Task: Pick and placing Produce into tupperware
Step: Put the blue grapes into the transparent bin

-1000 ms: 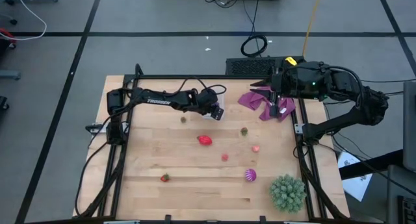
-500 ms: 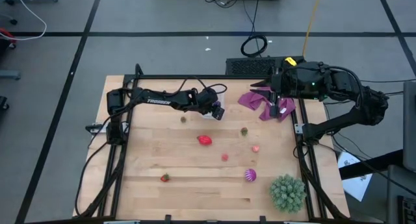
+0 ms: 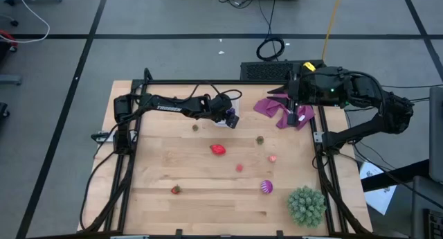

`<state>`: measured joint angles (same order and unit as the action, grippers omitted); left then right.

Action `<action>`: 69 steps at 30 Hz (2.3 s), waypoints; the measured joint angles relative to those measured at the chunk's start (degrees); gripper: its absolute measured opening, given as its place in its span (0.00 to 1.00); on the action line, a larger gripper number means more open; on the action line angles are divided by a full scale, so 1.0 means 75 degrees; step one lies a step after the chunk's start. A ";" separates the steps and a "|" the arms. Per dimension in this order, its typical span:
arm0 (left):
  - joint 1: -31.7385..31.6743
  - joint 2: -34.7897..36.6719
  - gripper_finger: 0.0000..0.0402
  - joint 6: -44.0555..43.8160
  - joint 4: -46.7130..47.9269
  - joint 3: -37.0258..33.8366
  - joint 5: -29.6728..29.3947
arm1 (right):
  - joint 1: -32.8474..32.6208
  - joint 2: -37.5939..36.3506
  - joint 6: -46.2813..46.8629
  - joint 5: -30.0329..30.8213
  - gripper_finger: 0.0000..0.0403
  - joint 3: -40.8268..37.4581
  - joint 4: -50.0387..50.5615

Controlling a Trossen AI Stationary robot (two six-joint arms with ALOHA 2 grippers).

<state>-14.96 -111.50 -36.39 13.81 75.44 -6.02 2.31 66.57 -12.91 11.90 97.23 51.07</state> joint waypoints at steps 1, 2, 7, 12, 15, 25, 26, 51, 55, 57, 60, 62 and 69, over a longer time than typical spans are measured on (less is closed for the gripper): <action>0.0000 0.0000 0.60 0.0007 -0.0004 0.0000 0.0000 | 0.0000 0.0000 0.0000 0.0000 0.14 0.0000 0.0023; 0.0000 0.0000 0.60 0.0005 -0.0011 0.0000 -0.0002 | 0.0000 0.0000 0.0000 0.0000 0.14 0.0000 0.0052; 0.0005 0.0000 0.60 0.0241 -0.0025 0.0000 -0.0356 | 0.0000 0.0000 0.0000 0.0000 0.14 0.0000 0.0093; 0.0052 0.0000 0.60 0.0211 -0.0025 0.0000 -0.0996 | 0.0000 0.0000 0.0000 -0.0002 0.14 0.0000 0.0093; 0.0073 0.0000 0.60 0.0217 -0.0025 0.0000 -0.1070 | 0.0000 0.0000 0.0000 0.0000 0.14 0.0000 0.0093; 0.0169 0.0000 0.60 0.0269 -0.0036 0.0000 -0.1264 | 0.0000 0.0000 0.0000 -0.0001 0.14 0.0000 0.0090; 0.0169 0.0000 0.60 0.0252 -0.0036 0.0000 -0.1230 | 0.0000 0.0000 0.0000 -0.0003 0.14 0.0000 0.0093; 0.0146 -0.0003 0.60 -0.0003 0.0594 0.0000 -0.0490 | 0.0000 0.0000 0.0002 -0.0003 0.14 0.0000 0.0087; 0.0149 -0.0003 0.60 0.0016 0.0593 0.0000 -0.0490 | 0.0000 0.0000 0.0002 -0.0001 0.14 0.0000 0.0087; 0.0149 -0.0003 0.60 0.0016 0.0593 0.0000 -0.0490 | 0.0000 0.0000 0.0003 -0.0001 0.14 0.0000 0.0087; 0.0149 -0.0003 0.60 0.0022 0.0588 0.0000 -0.0490 | 0.0000 0.0000 0.0009 -0.0003 0.14 0.0000 0.0087; 0.0149 -0.0003 0.60 0.0017 0.0584 0.0000 -0.0490 | 0.0000 0.0000 0.0011 -0.0003 0.14 0.0000 0.0087; 0.0149 -0.0003 0.60 -0.0065 0.0576 0.0000 -0.0447 | 0.0001 0.0000 0.0020 -0.0002 0.14 0.0000 0.0087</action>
<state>-13.85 -111.53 -36.88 18.13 75.44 -9.37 2.31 66.57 -12.75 11.88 97.23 51.72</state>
